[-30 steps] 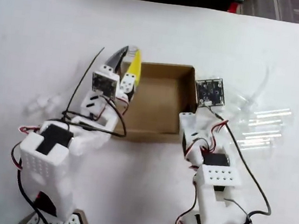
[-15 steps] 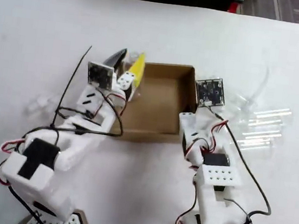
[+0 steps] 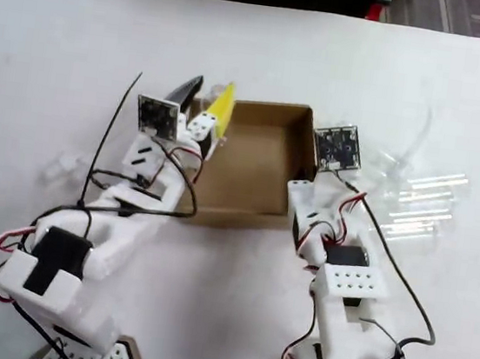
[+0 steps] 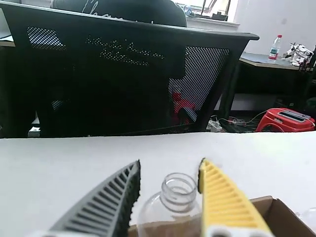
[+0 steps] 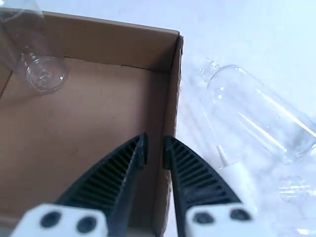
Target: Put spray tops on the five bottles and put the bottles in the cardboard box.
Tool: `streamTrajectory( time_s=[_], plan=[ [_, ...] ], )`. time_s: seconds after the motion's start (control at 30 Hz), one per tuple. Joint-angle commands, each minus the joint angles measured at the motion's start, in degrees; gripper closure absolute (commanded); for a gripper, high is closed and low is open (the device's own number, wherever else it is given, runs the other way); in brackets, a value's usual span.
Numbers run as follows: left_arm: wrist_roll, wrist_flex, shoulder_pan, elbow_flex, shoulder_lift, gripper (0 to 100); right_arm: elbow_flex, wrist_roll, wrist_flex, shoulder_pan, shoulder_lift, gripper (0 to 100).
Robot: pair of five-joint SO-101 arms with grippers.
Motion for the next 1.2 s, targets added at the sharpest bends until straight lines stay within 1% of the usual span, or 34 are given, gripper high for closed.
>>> streamTrajectory(
  time_s=[0.0,0.13,0.73,0.83,0.93,1.07,1.17],
  plan=[
    [0.5,0.6,-1.4,-2.4,-2.6,82,-0.4,0.4,-1.1,0.1,-0.9,95.2],
    [0.6,3.3,-1.6,-2.5,-3.0,82,-0.4,0.4,-1.1,0.1,-0.9,95.2],
    [0.9,4.1,-1.3,-5.3,-3.1,81,-0.5,0.5,-1.1,0.1,-0.9,95.2],
    [1.0,8.5,-1.5,-6.5,-4.4,81,-0.5,0.5,-1.1,0.1,-0.9,95.2],
    [5.0,14.9,-1.7,-6.7,-9.2,80,-0.5,0.5,-1.1,0.1,-0.9,95.2],
    [8.0,28.3,-1.6,-7.0,-18.8,71,-0.5,0.5,-1.1,0.0,-0.9,95.0],
    [8.3,37.1,-1.2,-7.5,-25.3,69,-0.5,0.5,-1.1,0.0,-0.9,92.0]
  ],
)
